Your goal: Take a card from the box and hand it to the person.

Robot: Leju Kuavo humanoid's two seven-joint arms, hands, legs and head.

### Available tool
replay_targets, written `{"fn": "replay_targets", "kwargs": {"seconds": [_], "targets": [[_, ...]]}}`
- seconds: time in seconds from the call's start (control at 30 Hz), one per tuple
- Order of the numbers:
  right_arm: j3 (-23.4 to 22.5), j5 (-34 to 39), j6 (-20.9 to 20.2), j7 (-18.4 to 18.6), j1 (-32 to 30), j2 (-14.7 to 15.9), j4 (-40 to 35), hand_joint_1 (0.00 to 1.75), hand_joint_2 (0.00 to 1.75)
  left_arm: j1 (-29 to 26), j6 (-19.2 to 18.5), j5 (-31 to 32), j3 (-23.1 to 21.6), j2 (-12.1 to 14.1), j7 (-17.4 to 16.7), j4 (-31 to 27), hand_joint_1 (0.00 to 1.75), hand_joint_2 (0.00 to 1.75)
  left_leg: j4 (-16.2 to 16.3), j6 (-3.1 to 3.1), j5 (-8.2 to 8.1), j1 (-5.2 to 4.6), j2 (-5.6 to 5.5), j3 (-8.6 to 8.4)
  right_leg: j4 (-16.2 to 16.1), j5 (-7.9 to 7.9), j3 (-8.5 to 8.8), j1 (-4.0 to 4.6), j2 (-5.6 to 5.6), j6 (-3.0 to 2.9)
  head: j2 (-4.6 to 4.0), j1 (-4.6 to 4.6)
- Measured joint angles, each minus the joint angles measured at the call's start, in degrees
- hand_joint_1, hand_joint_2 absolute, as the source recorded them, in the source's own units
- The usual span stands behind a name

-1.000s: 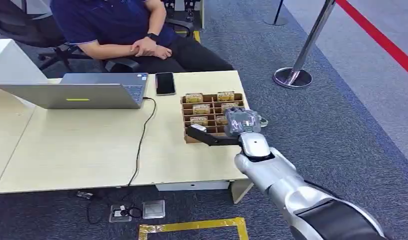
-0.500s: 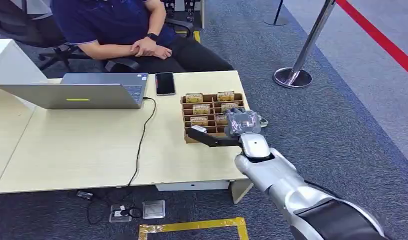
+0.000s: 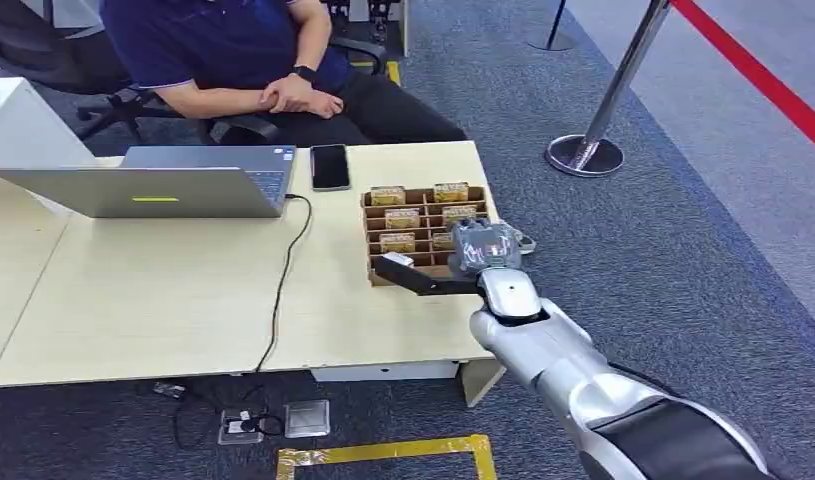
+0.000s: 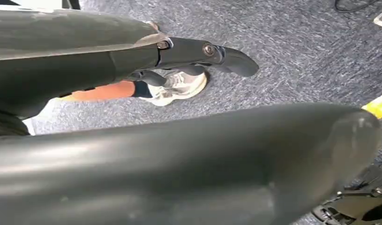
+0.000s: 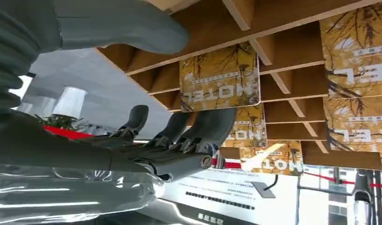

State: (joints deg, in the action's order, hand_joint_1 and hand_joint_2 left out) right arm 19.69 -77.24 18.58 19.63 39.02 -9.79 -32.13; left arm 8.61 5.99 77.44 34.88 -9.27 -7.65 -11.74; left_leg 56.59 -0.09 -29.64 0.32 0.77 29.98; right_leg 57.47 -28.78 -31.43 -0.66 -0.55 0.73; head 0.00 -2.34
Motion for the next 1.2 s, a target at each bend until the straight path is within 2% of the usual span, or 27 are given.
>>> {"fn": "replay_targets", "kwargs": {"seconds": [0.03, 0.07, 0.13, 0.17, 0.2, 0.7, 0.97, 1.1, 1.17, 1.2], "targets": [[0.0, 0.0, 0.0, 0.1, 0.0, 0.0, -0.1, 1.08, 1.75, 0.0, 0.0, 0.0, 0.0, 0.0, 0.0, 0.0, 0.0, 0.0, 0.0, 0.0, 0.0, 0.0, 0.0, 0.0, 0.0, 0.0, 0.0, 0.0, 0.0, 0.0, 0.0, 0.0], [0.0, 0.0, 0.0, 0.2, 0.0, 0.0, -0.1, 1.41, 1.75, 0.0, 0.0, 0.1, 0.0, 0.0, 0.0, 0.0, 0.0, 0.0, 0.0, 0.0, 0.0, 0.0, 0.0, 0.0, 0.0, 0.0, 0.0, 0.0, 0.0, 0.0, 0.0, 0.0], [0.0, -0.2, 0.0, 0.4, 0.0, 0.0, -0.1, 1.57, 1.75, 0.0, 0.0, 0.2, -0.1, 0.0, 0.0, 0.0, 0.0, 0.0, 0.0, 0.0, 0.0, 0.0, 0.0, 0.0, 0.0, 0.0, 0.0, 0.0, 0.0, 0.0, 0.0, -0.02], [0.0, -0.2, 0.0, 0.5, 0.0, 0.0, -0.2, 1.71, 1.75, 0.0, 0.0, 0.2, -0.1, 0.0, 0.0, 0.0, 0.0, 0.0, 0.0, 0.0, 0.0, 0.0, 0.0, 0.0, 0.0, 0.0, 0.0, 0.0, 0.0, 0.0, 0.0, -0.02], [0.0, -0.3, -0.1, 0.6, 0.0, 0.0, -0.3, 1.75, 1.75, 0.0, 0.0, 0.2, -0.1, 0.0, 0.0, 0.0, 0.0, 0.0, 0.0, 0.0, 0.0, 0.0, 0.0, 0.0, 0.0, 0.0, 0.0, 0.0, 0.0, 0.0, 0.0, -0.02], [-0.1, -1.1, 0.3, 0.5, -0.1, 0.0, -0.6, 1.75, 1.75, 0.0, 0.0, 0.2, -0.5, 0.0, 0.0, 0.0, 0.0, 0.0, 0.0, 0.0, 0.0, 0.0, 0.0, 0.0, 0.0, 0.0, 0.0, 0.0, 0.0, 0.0, 0.0, -0.02], [-0.2, -2.0, 2.4, 0.3, -0.6, 0.1, -2.0, 1.75, 1.75, 0.0, 0.0, 0.2, -0.5, 0.0, 0.0, 0.0, 0.0, 0.0, 0.0, 0.0, 0.0, 0.0, 0.0, 0.0, 0.0, 0.0, 0.0, 0.0, 0.0, 0.0, 0.0, 0.0], [-0.7, -1.6, 3.4, -1.2, -3.3, 0.7, -9.9, 1.75, 1.75, -0.3, 0.6, -0.3, -0.5, 0.0, 0.1, 0.0, 0.0, 0.0, 0.0, 0.0, 0.0, 0.0, 0.0, 0.01, 0.0, 0.0, -0.02, 0.0, 0.0, 0.0, 0.0, 0.0], [-1.1, 0.8, 4.3, -3.3, -5.2, 1.4, -15.5, 1.75, 1.75, -0.5, 1.0, -0.7, -0.4, 0.0, 0.2, 0.0, 0.0, 0.0, 0.0, 0.0, 0.0, 0.0, -0.01, 0.02, 0.0, 0.0, -0.02, 0.0, -0.01, 0.0, 0.0, -0.06], [-1.6, 4.6, 4.3, -6.0, -7.7, 2.0, -21.9, 1.75, 1.75, -0.9, 1.3, -0.9, -0.4, 0.1, 0.2, 0.0, 0.0, 0.0, 0.0, 0.0, -0.01, 0.0, -0.01, 0.03, 0.0, -0.01, -0.04, 0.0, -0.01, 0.0, 0.0, -0.07]]}}
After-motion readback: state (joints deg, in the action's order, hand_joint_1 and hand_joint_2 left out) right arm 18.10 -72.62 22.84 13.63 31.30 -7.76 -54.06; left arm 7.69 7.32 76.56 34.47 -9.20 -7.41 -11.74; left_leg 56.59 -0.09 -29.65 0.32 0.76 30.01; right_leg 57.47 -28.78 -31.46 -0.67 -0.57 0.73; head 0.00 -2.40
